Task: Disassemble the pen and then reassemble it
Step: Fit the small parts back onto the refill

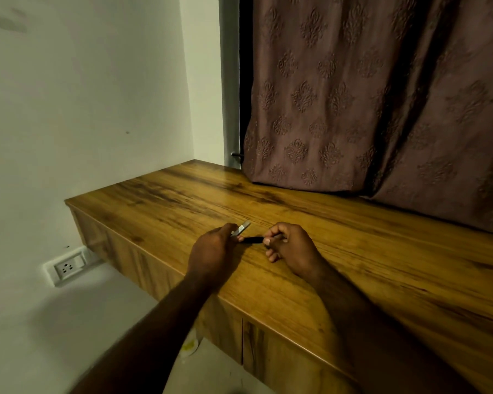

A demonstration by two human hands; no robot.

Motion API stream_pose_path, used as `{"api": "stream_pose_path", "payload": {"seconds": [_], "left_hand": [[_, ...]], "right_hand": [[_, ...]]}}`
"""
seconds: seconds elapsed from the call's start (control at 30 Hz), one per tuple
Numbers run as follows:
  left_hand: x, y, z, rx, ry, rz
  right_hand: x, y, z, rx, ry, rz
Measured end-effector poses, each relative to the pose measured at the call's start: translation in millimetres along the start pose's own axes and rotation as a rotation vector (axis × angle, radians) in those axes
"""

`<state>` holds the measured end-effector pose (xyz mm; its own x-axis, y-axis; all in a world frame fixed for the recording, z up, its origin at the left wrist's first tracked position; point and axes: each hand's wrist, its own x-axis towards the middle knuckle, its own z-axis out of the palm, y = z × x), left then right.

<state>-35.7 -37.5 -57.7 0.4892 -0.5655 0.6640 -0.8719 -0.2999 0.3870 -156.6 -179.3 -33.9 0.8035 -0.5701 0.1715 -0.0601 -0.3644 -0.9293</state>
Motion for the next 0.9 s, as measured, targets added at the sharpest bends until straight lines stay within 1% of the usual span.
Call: {"api": "stream_pose_path", "payload": {"seconds": [0.1,0.2,0.33,0.53,0.6,0.7,0.9], "left_hand": [[0,0,1,0.001,-0.011,-0.003],[0,0,1,-0.006,-0.012,-0.003],[0,-1,3,-0.038,-0.021,-0.007],[0,-3,4,-0.077,-0.019,0.036],[0,-3,3,-0.098,-0.033,0.056],[0,-3,3,-0.124,-0.063,0.087],[1,0,2,-0.133,-0.097,0.144]], "right_hand": [[3,-2,-5,0.224,0.11,0.032],[5,-2,-6,0.338,0.147,0.052],[3,-5,-5,0.425,0.133,0.073],[5,-7,-3,0.523,0.074,0.059],[4,-7,-2,0.511,0.062,0.054],[3,-5,1,0.411,0.089,0.025],[2,-7,7,0.297,0.116,-0.077]]}}
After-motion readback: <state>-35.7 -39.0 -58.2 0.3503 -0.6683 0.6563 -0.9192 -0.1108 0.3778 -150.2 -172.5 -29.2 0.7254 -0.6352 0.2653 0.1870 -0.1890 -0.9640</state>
